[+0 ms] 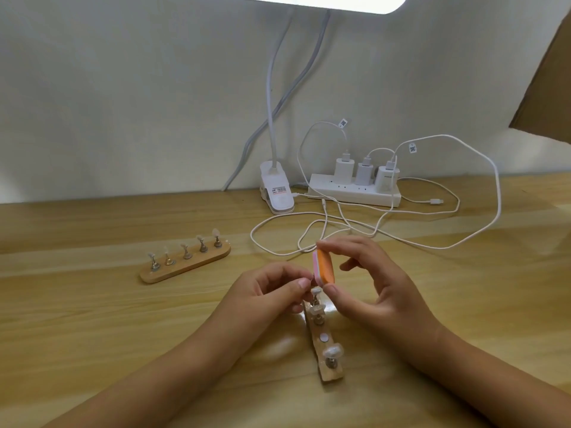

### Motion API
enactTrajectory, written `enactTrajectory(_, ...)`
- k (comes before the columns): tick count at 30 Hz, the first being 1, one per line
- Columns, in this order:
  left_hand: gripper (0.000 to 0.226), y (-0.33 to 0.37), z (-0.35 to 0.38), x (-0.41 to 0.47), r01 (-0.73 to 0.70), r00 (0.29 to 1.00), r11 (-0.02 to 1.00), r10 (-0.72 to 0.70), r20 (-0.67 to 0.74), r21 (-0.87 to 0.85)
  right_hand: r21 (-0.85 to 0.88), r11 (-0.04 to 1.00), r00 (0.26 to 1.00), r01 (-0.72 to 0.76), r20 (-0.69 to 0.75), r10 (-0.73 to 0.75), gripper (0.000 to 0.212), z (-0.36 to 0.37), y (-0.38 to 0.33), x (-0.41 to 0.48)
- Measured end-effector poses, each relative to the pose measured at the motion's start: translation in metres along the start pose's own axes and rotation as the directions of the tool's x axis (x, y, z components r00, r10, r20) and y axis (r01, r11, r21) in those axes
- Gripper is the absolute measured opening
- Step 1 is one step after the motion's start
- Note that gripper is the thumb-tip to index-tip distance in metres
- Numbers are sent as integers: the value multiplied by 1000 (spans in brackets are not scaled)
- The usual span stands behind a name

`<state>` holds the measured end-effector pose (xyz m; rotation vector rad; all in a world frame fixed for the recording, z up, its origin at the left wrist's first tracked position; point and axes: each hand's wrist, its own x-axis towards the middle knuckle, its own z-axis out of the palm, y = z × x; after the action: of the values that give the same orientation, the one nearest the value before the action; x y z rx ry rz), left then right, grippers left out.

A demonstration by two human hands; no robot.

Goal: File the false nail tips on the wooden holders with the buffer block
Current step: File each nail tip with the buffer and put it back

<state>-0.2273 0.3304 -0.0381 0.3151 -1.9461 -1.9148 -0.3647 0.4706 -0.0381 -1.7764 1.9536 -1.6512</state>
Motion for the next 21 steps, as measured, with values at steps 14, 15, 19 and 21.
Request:
enactTrajectory(14, 16, -2, -3, -1, -106, 992, 989, 98, 79, 101, -140, 976, 986, 166, 40, -162, 45, 1, 1, 0)
enactTrajectory(15, 17, -2, -3, 0, -98, 994, 991, 92, 67, 92, -133, 983, 991, 130, 11, -130, 45, 0, 2, 1)
enactTrajectory(19, 16, -3, -3, 0, -112, 992, 987, 104, 78, 119, -171, 965, 980, 197, 22, -196, 46, 0, 2, -2)
enactTrajectory(21, 12, -3, -3, -1, -116, 991, 985, 107, 76, 125, -198, 955, 975, 221, 47, -216, 47, 3, 2, -2)
